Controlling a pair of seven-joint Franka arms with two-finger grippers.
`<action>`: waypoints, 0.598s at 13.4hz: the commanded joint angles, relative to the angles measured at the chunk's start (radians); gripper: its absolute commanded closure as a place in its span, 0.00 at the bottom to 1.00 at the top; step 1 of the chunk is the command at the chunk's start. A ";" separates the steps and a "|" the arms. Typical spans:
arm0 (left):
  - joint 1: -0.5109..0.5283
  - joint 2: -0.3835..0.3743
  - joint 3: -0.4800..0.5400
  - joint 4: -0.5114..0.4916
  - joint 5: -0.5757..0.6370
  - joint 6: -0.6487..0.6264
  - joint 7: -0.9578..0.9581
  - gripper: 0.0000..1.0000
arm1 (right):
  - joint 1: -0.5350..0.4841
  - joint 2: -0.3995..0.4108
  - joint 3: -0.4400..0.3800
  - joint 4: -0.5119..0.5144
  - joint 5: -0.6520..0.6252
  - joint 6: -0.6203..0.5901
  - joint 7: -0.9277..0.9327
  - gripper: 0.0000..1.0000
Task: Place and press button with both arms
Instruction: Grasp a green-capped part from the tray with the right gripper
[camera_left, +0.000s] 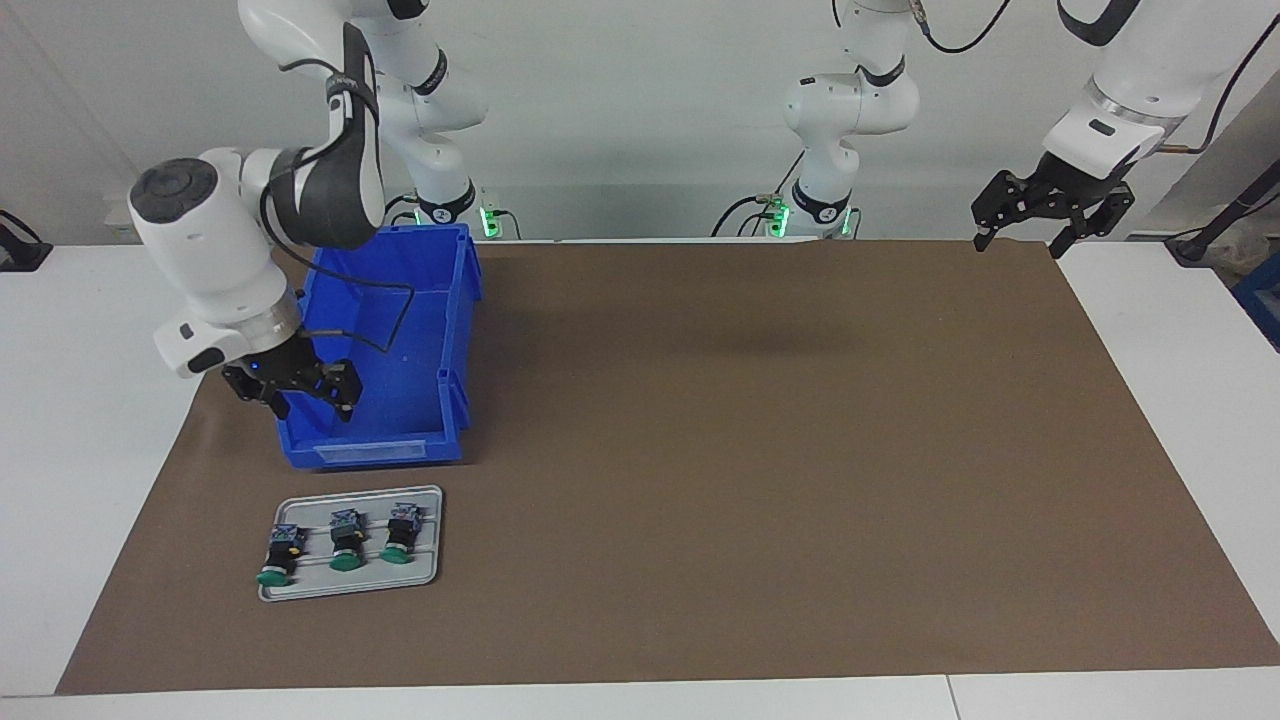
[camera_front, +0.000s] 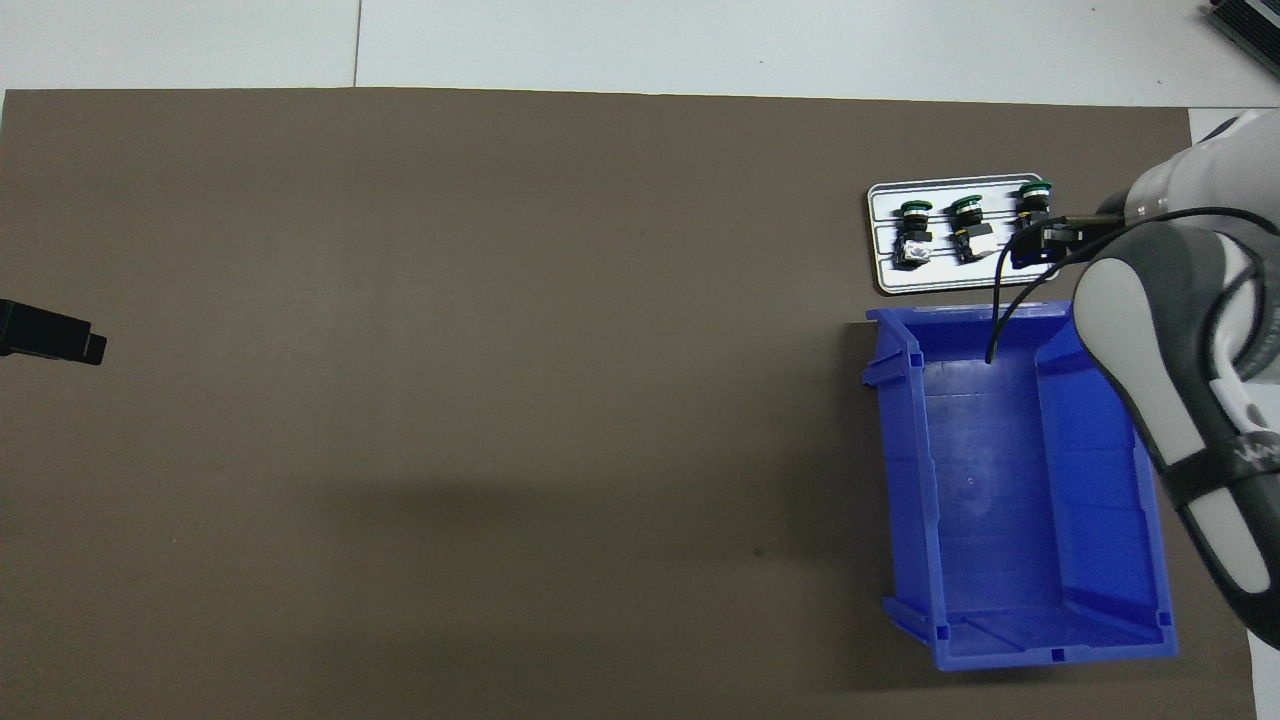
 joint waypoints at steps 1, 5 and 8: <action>0.009 -0.026 -0.005 -0.030 0.011 -0.001 0.007 0.00 | -0.026 0.091 0.007 0.010 0.003 0.122 -0.016 0.20; 0.009 -0.026 -0.005 -0.030 0.011 -0.001 0.007 0.00 | -0.032 0.198 0.007 0.015 0.016 0.289 -0.031 0.23; 0.009 -0.028 -0.005 -0.030 0.011 -0.001 0.007 0.00 | -0.029 0.267 0.007 0.019 0.017 0.390 -0.030 0.27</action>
